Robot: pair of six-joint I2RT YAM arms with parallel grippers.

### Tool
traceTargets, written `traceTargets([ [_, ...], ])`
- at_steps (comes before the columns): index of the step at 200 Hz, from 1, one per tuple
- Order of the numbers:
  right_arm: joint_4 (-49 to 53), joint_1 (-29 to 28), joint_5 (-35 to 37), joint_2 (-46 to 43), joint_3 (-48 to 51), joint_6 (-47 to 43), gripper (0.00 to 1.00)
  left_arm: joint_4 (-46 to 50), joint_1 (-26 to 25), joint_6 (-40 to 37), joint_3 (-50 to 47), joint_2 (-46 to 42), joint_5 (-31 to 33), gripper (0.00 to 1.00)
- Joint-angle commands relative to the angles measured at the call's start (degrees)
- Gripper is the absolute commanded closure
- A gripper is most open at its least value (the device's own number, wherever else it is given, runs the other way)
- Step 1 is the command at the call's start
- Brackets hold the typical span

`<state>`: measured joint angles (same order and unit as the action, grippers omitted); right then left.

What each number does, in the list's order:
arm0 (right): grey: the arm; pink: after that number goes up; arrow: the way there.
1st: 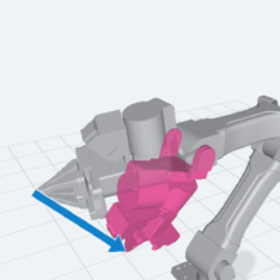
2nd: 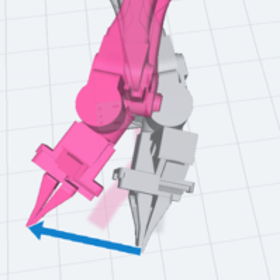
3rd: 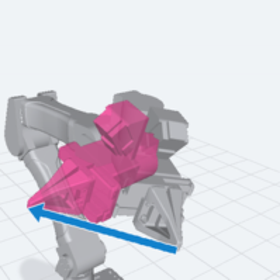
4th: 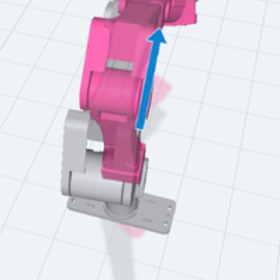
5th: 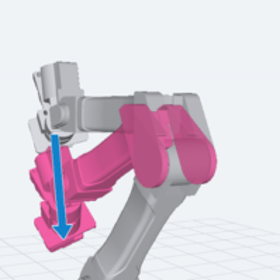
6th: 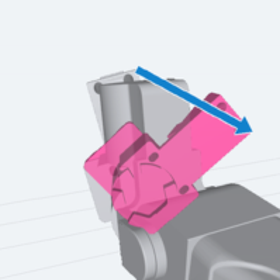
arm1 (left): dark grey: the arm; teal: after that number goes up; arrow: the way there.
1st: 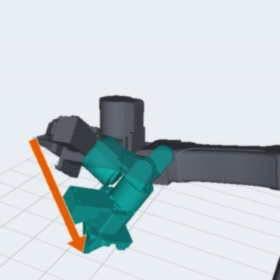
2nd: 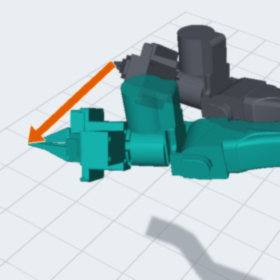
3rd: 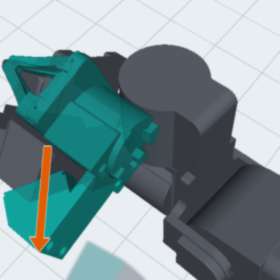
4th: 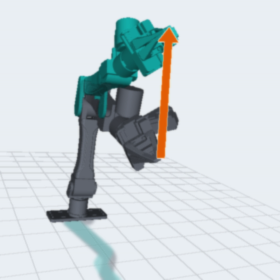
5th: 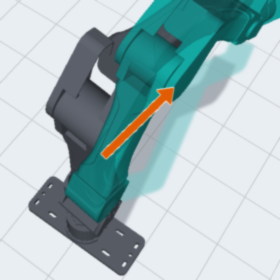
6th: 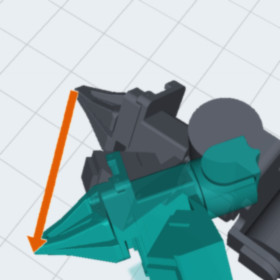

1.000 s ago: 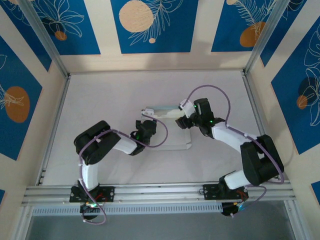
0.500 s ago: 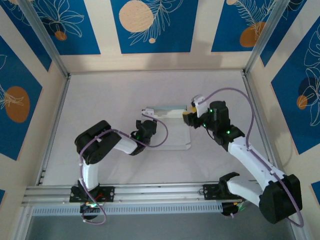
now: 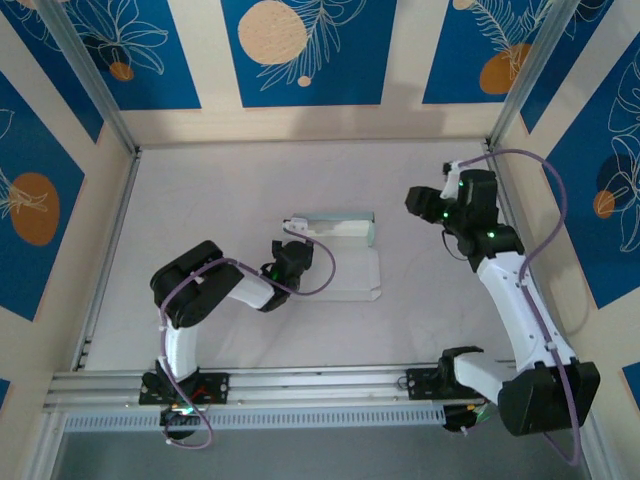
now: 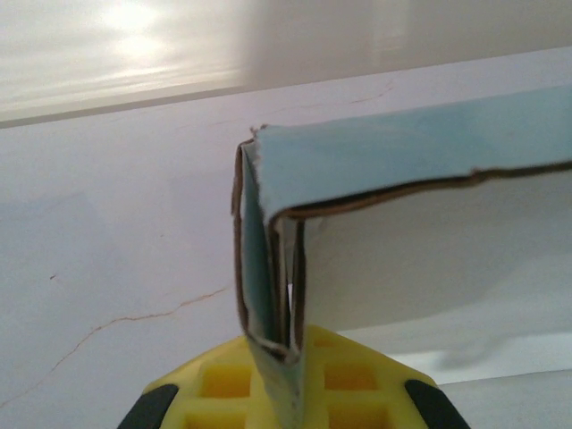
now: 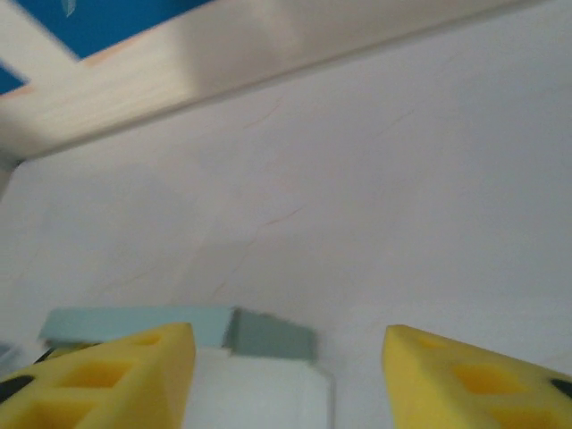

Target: Fold the paper box

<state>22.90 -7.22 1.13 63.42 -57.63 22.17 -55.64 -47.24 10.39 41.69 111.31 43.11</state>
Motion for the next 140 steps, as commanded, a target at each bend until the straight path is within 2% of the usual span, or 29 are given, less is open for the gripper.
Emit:
traceTargets([
  [1,1.5,-3.1,-6.9,4.4,-0.5,2.1,0.97,3.6,0.5,0.0,-1.8,3.1,-3.0,1.0],
  [2,1.6,-3.3,-6.5,4.6,-0.7,2.2,1.0,3.6,0.5,0.1,-1.8,3.1,-3.0,1.0],
  [19,-0.3,-6.7,-1.8,7.0,-0.7,3.3,1.0,3.1,0.5,0.1,-1.9,3.4,-3.4,1.0],
  [23,0.2,-7.3,-0.2,7.9,-1.2,3.6,0.91,3.0,0.4,0.0,-2.0,3.4,-3.5,1.0],
  [27,0.9,-8.0,1.5,8.8,-1.9,3.9,0.77,2.7,0.4,0.0,-2.0,3.4,-3.5,1.0],
  [32,1.9,-8.5,2.4,10.3,-2.9,4.0,0.68,2.5,0.4,-0.1,-2.1,3.5,-3.5,1.0],
  [62,4.2,-10.8,2.1,18.1,-7.4,4.4,0.54,1.5,0.4,-0.5,-2.4,3.8,-3.5,1.0],
  [100,3.5,-11.7,4.4,22.3,-8.0,5.4,0.57,1.1,0.4,-0.7,-2.5,3.8,-3.6,1.0],
  [140,1.7,-10.8,6.7,23.1,-4.7,6.4,0.68,1.0,0.4,-0.6,-2.6,3.8,-3.6,1.0],
])
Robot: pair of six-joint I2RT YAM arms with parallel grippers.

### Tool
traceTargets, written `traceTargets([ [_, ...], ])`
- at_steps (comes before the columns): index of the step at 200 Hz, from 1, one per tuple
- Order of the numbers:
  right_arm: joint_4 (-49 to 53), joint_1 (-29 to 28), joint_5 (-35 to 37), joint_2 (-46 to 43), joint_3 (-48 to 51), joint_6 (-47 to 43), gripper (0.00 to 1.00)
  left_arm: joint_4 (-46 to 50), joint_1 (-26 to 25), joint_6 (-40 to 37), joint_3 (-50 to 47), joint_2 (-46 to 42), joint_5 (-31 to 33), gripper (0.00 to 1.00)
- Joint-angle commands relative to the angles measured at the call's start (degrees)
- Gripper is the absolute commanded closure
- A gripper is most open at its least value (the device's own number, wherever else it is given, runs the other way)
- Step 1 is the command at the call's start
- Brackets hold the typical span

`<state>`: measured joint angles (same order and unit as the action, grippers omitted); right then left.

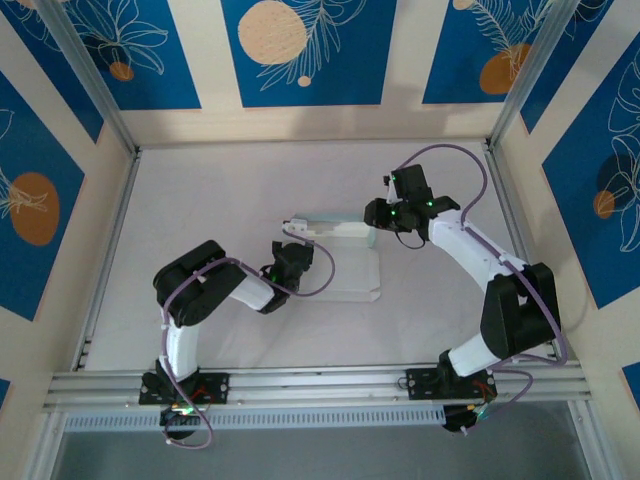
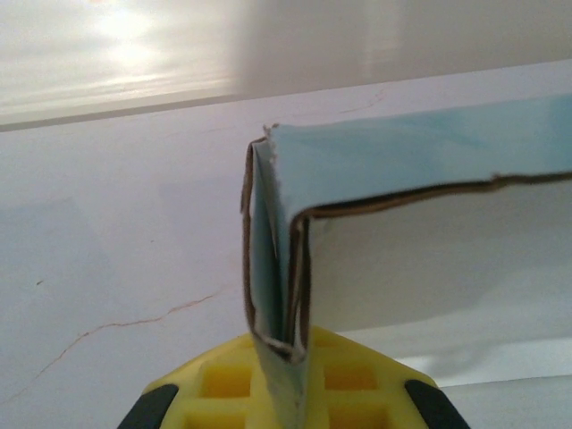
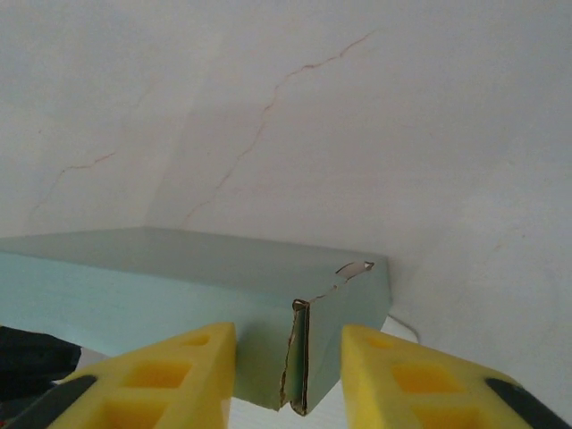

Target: Fold the paper box

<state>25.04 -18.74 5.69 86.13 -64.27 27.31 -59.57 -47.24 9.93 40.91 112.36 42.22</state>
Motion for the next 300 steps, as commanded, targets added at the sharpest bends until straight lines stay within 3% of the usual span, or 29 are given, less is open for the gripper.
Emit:
traceTargets([
  [1,-0.5,0.8,2.1,0.4,2.1,1.3,0.68,4.9,0.4,-0.2,-1.8,2.7,-2.7,1.0],
  [57,2.3,1.0,3.9,4.0,2.9,2.9,0.82,5.0,0.4,0.6,-2.0,2.5,-3.0,1.0],
  [77,1.7,1.0,3.0,3.3,4.0,2.7,0.82,4.4,0.4,0.8,-2.4,2.5,-3.1,1.0],
  [86,1.0,0.9,2.7,2.1,4.4,2.3,0.77,4.4,0.4,0.7,-2.3,2.6,-3.1,1.0],
  [116,-4.1,-0.2,4.3,-6.0,7.7,-2.0,0.46,4.6,0.4,0.5,-2.1,2.7,-2.7,1.0],
  [131,-9.8,-3.4,9.5,-11.4,12.3,-6.3,0.35,4.7,0.4,0.5,-1.8,2.6,-2.4,1.0],
  [155,-14.9,-6.1,11.1,-16.4,17.5,-11.1,0.35,4.7,0.4,0.5,-1.8,2.5,-2.4,1.0],
  [190,-35.4,-9.3,9.5,-23.3,32.0,-22.9,0.36,4.7,0.4,0.6,-1.8,2.1,-2.3,1.0],
  [206,-37.0,-11.2,12.8,-21.9,32.9,-27.2,0.39,4.7,0.4,0.3,-1.6,2.0,-2.2,1.0],
  [243,-41.6,-12.4,19.8,-14.4,31.2,-26.5,0.42,3.9,0.5,-1.0,-1.2,2.0,-1.8,1.0],
  [300,-47.0,-15.4,29.8,-3.4,27.6,-18.0,0.4,4.7,0.7,-1.6,-1.7,1.0,-3.2,1.0],
])
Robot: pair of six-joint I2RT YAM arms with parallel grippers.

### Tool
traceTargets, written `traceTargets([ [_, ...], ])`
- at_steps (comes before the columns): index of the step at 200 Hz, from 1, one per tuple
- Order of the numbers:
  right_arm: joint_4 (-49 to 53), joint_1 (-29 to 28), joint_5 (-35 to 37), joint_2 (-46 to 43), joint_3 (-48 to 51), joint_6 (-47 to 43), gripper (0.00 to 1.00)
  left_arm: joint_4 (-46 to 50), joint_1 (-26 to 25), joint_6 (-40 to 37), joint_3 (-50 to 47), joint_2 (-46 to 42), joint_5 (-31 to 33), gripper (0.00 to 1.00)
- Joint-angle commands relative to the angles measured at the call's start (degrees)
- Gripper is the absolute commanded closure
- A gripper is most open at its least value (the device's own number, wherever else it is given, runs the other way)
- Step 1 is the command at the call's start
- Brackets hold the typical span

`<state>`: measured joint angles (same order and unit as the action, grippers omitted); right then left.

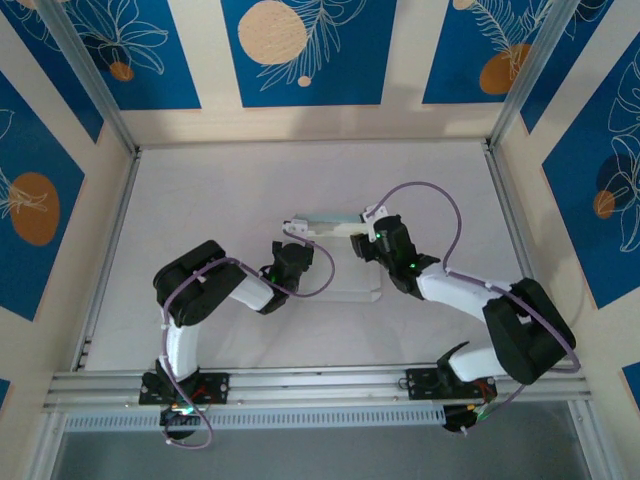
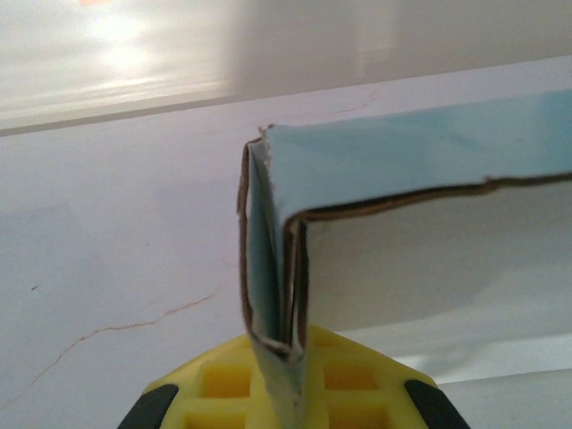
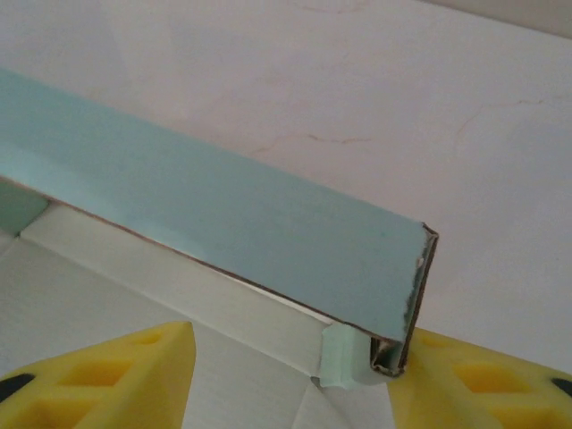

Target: Fold the paper box

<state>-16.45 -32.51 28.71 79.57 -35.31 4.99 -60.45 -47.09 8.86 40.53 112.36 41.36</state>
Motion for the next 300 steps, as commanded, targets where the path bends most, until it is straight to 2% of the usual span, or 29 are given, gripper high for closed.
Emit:
traceTargets([
  [1,-5.6,-1.7,7.0,3.4,-1.3,4.3,0.4,5.7,0.6,-0.6,-1.3,1.0,-2.3,1.0],
  [22,-10.2,-2.7,11.0,7.0,-0.3,4.3,0.38,4.3,0.9,-2.5,-1.8,1.0,-2.6,1.0],
  [63,-21.8,-2.9,9.5,9.9,4.5,1.6,0.41,3.3,1.4,-4.7,-2.1,0.8,-3.1,1.0],
  [93,-20.7,-2.6,9.8,11.7,3.8,3.0,0.5,2.6,1.9,-5.4,-2.3,0.8,-2.9,1.0],
  [119,-21.0,-2.9,9.5,13.0,3.7,2.7,0.64,2.1,2.6,-5.3,-2.8,0.5,-3.1,1.0],
  [147,-19.1,-3.0,10.2,13.5,2.4,3.0,0.7,2.1,2.6,-5.6,-2.7,0.5,-3.4,1.0],
  [182,-18.7,-3.1,10.0,14.4,1.9,2.4,0.82,2.1,2.5,-5.2,-2.7,0.2,-4.4,1.0],
  [227,-14.4,-4.0,14.1,16.8,-2.5,1.8,0.91,1.8,2.4,-4.9,-3.2,-0.5,-4.4,1.0],
  [245,-11.2,-4.4,18.3,18.1,-4.6,3.6,1.0,2.6,2.2,-4.0,-3.0,-0.9,-4.1,1.0],
  [285,-4.4,-5.8,27.5,21.3,-9.6,7.7,1.0,3.5,2.0,-3.1,-2.8,-1.3,-3.9,1.0],
  [300,-3.5,-6.1,28.3,22.0,-10.4,8.3,1.0,3.6,1.9,-2.6,-2.9,-1.3,-4.0,1.0],
])
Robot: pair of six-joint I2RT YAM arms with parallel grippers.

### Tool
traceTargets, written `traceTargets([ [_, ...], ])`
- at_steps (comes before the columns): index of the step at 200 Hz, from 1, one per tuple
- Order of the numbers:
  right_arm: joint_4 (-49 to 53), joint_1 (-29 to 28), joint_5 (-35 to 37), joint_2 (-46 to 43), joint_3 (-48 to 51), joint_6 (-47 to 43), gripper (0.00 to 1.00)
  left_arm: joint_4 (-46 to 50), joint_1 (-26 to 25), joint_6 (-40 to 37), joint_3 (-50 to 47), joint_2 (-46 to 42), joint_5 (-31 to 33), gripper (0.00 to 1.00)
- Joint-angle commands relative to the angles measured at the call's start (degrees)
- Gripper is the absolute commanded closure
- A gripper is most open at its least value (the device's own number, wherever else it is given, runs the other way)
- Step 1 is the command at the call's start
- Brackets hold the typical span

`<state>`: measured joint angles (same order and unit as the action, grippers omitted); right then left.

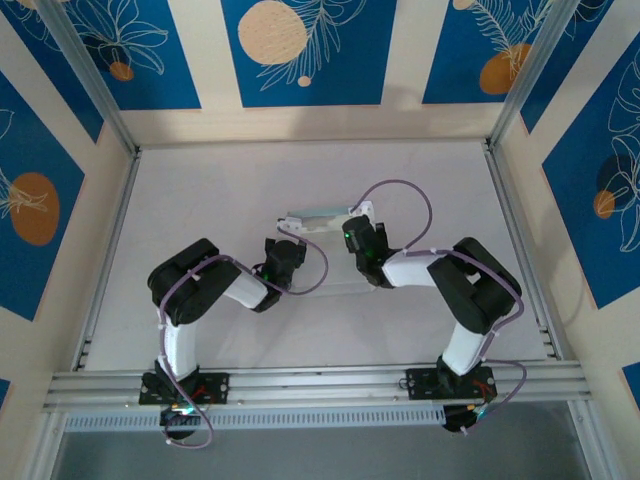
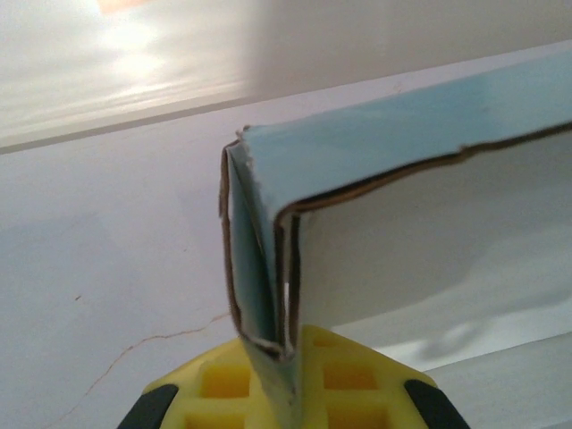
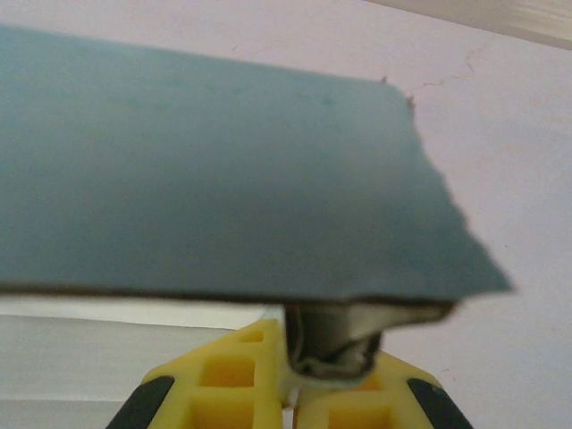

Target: Fold the paper box

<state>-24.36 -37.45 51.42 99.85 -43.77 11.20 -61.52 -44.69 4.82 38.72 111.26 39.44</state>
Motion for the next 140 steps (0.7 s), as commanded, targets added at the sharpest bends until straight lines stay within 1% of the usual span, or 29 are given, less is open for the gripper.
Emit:
traceTargets([
  [1,4.4,-1.2,5.5,1.8,-2.0,2.1,1.0,4.7,-0.5,1.5,-1.1,-0.2,-2.1,1.0],
  [29,2.8,-1.4,2.4,1.7,-1.2,2.3,1.0,4.7,-0.5,1.6,-1.0,0.4,-1.6,1.0],
  [33,1.9,-1.5,1.4,1.3,-0.7,1.7,0.98,4.7,-0.5,1.7,-1.0,0.4,-1.6,1.0],
  [43,0.5,-1.5,-1.2,-0.4,0.6,0.2,0.88,4.8,-0.5,1.7,-1.0,0.5,-1.6,1.0],
  [55,1.8,-1.6,-3.9,-3.5,1.5,-0.6,0.63,5.0,-0.5,1.7,-0.9,0.5,-1.3,1.0],
  [62,2.8,-1.5,-5.5,-5.6,2.0,-0.6,0.5,5.2,-0.5,1.7,-0.8,0.6,-1.1,1.0],
  [69,4.5,-1.1,-7.0,-8.1,2.5,-0.2,0.42,5.2,-0.5,1.7,-0.7,0.7,-1.1,1.0],
  [77,7.0,-0.6,-8.4,-11.2,3.1,1.0,0.36,5.1,-0.4,1.8,-0.6,0.8,-1.2,1.0],
  [100,13.1,1.9,-15.5,-21.3,5.4,5.1,0.32,4.3,-0.5,1.4,-0.8,0.9,-1.8,1.0],
  [117,12.6,2.3,-19.0,-29.5,9.0,4.8,0.3,3.7,-0.5,1.2,-1.0,0.7,-2.2,1.0],
  [128,13.0,3.0,-20.8,-35.0,10.8,6.1,0.3,3.5,-0.5,1.1,-1.0,0.9,-3.1,1.0],
  [140,13.4,4.9,-25.1,-40.3,12.0,8.5,0.33,3.8,-0.5,1.2,-0.8,1.1,-4.0,1.0],
])
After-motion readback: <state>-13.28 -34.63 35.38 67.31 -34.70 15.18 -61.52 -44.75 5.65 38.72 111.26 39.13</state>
